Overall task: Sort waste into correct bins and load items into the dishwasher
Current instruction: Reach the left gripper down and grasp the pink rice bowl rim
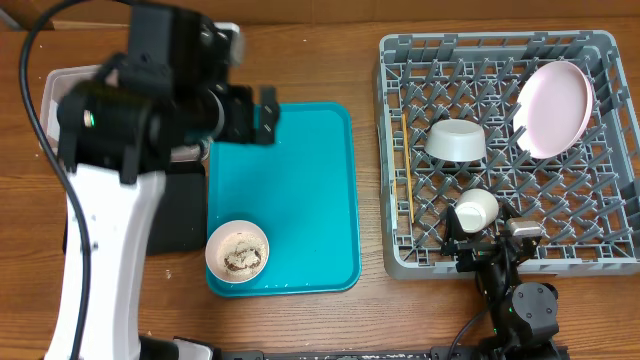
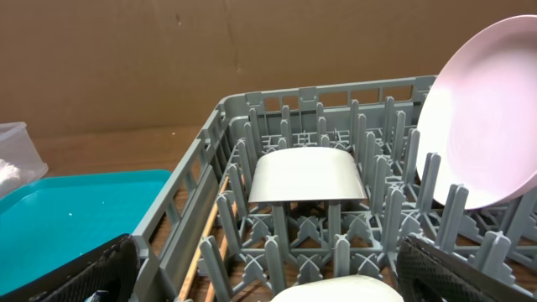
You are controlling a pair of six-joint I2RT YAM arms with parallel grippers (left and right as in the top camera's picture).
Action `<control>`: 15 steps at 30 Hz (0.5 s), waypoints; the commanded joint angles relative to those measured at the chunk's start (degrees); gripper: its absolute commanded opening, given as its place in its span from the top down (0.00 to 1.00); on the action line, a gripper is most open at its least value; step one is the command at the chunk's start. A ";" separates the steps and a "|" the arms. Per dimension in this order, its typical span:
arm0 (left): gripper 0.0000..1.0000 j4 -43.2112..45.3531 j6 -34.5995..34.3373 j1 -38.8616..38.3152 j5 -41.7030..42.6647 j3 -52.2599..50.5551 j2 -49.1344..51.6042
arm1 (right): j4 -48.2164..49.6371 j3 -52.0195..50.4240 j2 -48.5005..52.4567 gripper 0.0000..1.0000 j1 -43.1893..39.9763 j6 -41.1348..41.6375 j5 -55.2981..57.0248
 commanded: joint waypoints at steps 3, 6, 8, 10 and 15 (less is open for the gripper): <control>0.00 -2.08 -0.35 -9.16 -4.57 0.28 -0.50 | 0.37 -0.31 -0.68 0.00 0.00 0.20 0.02; 0.00 -2.82 -1.38 -12.52 -3.37 0.28 -0.02 | 0.37 -0.31 -0.68 0.00 0.00 0.20 0.02; 0.00 -2.16 -1.55 -14.03 -0.13 0.28 0.46 | 0.37 -0.31 -0.68 0.00 0.00 0.20 0.02; 0.00 -0.94 -1.60 -14.71 1.57 0.28 0.98 | 0.37 -0.31 -0.68 0.00 0.00 0.20 0.00; 0.00 1.03 -5.49 -14.71 -6.78 0.26 2.71 | 0.37 -0.31 -0.68 0.00 0.00 0.17 0.02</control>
